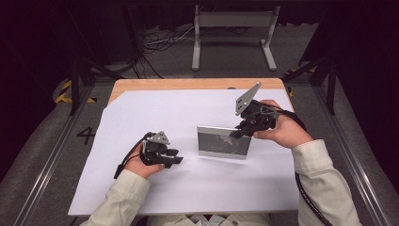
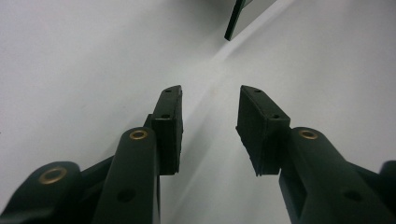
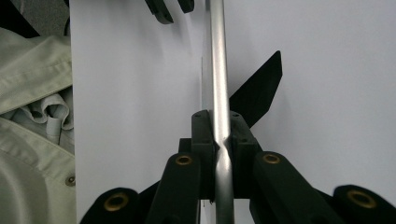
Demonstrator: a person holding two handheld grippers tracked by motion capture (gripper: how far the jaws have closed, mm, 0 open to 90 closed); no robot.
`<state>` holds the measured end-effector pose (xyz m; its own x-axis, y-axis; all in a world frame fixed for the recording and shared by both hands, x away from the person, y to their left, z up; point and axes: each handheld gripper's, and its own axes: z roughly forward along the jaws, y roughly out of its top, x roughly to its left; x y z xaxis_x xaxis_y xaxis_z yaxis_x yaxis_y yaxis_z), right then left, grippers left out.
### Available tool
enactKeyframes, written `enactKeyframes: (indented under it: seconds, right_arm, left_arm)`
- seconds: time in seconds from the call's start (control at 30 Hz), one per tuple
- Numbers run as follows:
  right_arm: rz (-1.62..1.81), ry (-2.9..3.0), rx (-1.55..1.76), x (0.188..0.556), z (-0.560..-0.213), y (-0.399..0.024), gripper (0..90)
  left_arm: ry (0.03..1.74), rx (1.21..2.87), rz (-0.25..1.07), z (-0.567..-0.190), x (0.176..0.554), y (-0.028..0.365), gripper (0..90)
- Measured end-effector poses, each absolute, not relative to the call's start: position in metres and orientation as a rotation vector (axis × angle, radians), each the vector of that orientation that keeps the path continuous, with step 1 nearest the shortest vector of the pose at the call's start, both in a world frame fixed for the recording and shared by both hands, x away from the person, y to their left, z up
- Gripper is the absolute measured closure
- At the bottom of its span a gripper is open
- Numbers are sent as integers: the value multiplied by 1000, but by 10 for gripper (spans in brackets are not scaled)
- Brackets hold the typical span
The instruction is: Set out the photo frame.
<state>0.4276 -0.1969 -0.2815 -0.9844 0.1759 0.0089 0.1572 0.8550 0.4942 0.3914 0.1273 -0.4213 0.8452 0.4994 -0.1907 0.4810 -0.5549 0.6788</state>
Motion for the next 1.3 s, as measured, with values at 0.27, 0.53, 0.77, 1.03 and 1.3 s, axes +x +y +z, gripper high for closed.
enactKeyframes:
  seconds: [0.27,0.53,0.77,1.03,1.3]
  right_arm:
    - [788,3023,241,433,-290,-200,840]
    - [804,3055,124,437,-296,-199,840]
    - [809,3064,95,441,-298,-201,840]
    - [774,3029,70,446,-300,-203,809]
    - [760,2997,90,448,-303,-207,772]
  left_arm:
    - [707,2257,34,-422,392,128,609]
    - [710,2261,24,-423,392,127,611]
    - [707,2265,22,-423,392,126,613]
    - [707,2267,16,-424,392,125,612]
    - [702,2269,17,-424,393,124,608]
